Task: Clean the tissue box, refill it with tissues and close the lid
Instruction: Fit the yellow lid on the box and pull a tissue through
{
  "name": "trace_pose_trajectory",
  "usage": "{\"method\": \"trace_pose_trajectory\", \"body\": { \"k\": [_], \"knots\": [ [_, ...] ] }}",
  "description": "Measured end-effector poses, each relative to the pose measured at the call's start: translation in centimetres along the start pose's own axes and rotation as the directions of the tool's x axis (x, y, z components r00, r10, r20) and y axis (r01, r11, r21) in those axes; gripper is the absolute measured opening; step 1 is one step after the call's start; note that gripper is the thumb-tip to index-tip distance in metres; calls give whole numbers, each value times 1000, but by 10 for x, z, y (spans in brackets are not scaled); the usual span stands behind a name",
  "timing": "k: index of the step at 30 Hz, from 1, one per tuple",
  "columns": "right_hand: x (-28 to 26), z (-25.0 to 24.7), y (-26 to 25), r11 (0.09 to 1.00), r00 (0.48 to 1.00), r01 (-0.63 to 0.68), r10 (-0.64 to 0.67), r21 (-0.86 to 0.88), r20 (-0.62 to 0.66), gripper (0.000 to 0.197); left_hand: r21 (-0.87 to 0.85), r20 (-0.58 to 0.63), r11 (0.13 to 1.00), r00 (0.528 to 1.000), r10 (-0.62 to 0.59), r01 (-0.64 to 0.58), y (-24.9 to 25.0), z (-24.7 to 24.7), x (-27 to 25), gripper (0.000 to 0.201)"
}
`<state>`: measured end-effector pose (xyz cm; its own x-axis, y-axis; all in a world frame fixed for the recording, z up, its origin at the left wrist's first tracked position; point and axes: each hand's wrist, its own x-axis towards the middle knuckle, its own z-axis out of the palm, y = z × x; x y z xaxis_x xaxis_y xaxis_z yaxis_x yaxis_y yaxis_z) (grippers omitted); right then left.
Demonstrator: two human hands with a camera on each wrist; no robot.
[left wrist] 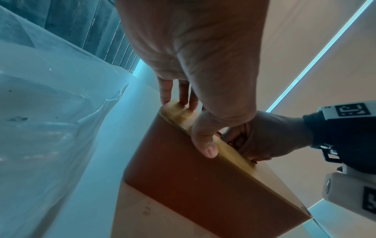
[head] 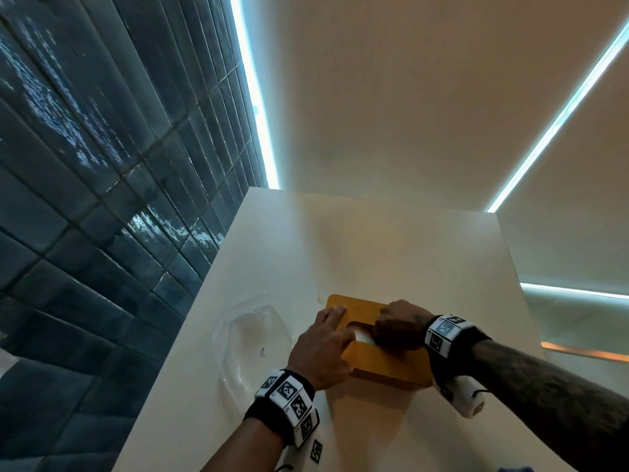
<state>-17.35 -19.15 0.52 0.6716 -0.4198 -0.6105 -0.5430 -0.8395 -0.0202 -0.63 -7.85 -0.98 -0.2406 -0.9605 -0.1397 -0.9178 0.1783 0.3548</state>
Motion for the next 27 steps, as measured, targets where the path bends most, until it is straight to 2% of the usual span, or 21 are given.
{"method": "trace_pose_trajectory", "body": {
  "k": [9, 15, 18, 20, 22, 24, 25, 27],
  "knots": [
    [-3, 10, 7, 995, 1000, -9, 8, 102, 13, 18, -34, 5, 999, 1000, 18, -18, -1, 10, 2, 35],
    [-10, 16, 14, 937, 998, -56, 54, 345, 16, 12, -50, 2, 998, 999, 38, -38, -1, 10, 1, 40],
    [-15, 23, 18, 891, 997, -13, 44, 454, -57, 15, -48, 5, 998, 999, 49, -49, -1, 10, 1, 44],
    [-20, 26, 16, 836, 978, 47, 73, 547, -196, 19, -42, 6, 998, 999, 52, -51, -1, 10, 2, 43],
    [-22, 29, 17, 772, 931, 59, 187, 633, -314, 9, -35, 2, 998, 999, 46, -46, 0, 9, 2, 42],
    [-24, 30, 21, 695, 893, 75, 272, 715, -358, 7, -35, 8, 998, 999, 45, -45, 1, 8, 2, 42],
    [-26, 29, 21, 704, 894, 66, 273, 707, -356, 7, -37, 12, 998, 999, 43, -43, 1, 9, 1, 42],
    [-28, 27, 15, 831, 931, 18, 189, 556, -314, 10, -41, 13, 998, 999, 37, -36, 1, 8, 2, 42]
  ]
}}
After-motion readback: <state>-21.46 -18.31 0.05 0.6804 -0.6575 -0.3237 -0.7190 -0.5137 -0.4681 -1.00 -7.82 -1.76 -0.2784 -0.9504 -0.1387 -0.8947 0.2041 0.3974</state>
